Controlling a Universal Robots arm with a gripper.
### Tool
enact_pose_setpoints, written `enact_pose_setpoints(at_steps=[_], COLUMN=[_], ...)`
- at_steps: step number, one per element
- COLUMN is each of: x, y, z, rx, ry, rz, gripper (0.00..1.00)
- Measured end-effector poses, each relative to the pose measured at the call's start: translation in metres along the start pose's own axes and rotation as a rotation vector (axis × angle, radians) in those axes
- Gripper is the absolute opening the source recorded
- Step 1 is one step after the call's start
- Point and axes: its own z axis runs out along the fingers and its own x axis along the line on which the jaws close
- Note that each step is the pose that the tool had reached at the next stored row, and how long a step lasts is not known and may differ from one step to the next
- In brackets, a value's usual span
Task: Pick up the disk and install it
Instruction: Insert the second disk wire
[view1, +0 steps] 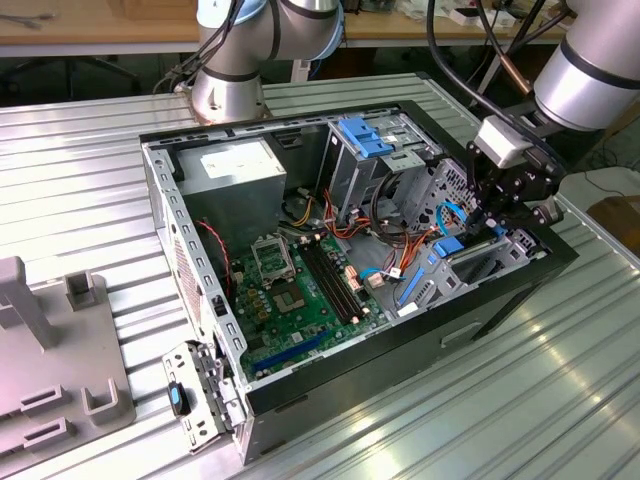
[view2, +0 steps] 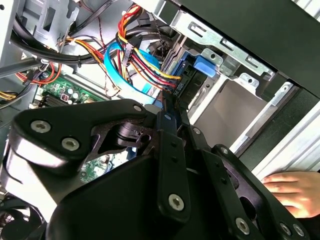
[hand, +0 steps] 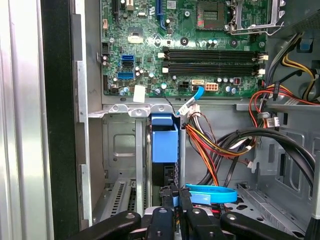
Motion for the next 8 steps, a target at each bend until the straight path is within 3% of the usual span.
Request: enact_pose_setpoints(at_steps=[8], x=[0.0001], y=[0.0001], z=[0.0012], rx=[0.0001], ry=[-0.0034], rz=[0.000], gripper=[0.16])
